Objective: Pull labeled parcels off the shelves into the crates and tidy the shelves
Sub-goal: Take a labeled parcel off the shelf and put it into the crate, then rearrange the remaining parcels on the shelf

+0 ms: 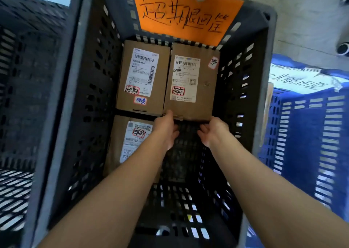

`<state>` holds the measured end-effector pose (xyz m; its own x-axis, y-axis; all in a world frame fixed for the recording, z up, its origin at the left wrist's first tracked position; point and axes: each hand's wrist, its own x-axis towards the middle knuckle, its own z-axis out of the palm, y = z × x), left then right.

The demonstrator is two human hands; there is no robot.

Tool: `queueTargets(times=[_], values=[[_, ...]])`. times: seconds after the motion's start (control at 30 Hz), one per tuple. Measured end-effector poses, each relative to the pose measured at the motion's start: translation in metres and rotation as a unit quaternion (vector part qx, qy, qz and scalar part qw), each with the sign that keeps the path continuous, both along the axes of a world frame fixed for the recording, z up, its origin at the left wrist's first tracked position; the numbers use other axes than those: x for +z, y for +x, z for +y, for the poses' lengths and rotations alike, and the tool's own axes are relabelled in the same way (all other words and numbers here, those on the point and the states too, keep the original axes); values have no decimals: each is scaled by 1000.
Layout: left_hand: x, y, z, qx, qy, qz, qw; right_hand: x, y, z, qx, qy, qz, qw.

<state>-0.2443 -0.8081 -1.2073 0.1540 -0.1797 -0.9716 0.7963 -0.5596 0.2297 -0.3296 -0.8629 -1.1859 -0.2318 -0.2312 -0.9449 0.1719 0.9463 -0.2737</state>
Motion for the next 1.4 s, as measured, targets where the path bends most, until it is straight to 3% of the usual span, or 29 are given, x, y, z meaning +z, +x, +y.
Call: queueTargets(times=[0.07,0.13,0.3,0.57,0.7,0.9,1.03,1.23,1.4], values=[[30,5,12,-24,-2,-7,1000,35,2,6,24,-18,3,1000],[74,14,26,-46,-1,-36,998,76,7,16,115,-41,18,992],[209,50,82,-52,7,-152,987,206,39,37,312,-97,13,945],[430,126,208,162,0,-286,944,424,142,107,463,-205,-144,851],[525,130,299,257,-15,-337,906,520,177,191,557,-217,-234,767],[643,96,484,403,-13,-423,811,626,194,381,662,-199,-346,634],[676,51,623,474,-4,-446,759,663,194,533,713,-209,-398,539],[713,-5,829,544,43,-481,686,699,185,743,753,-189,-445,447],[730,-24,944,584,91,-502,631,721,178,856,782,-193,-454,380]])
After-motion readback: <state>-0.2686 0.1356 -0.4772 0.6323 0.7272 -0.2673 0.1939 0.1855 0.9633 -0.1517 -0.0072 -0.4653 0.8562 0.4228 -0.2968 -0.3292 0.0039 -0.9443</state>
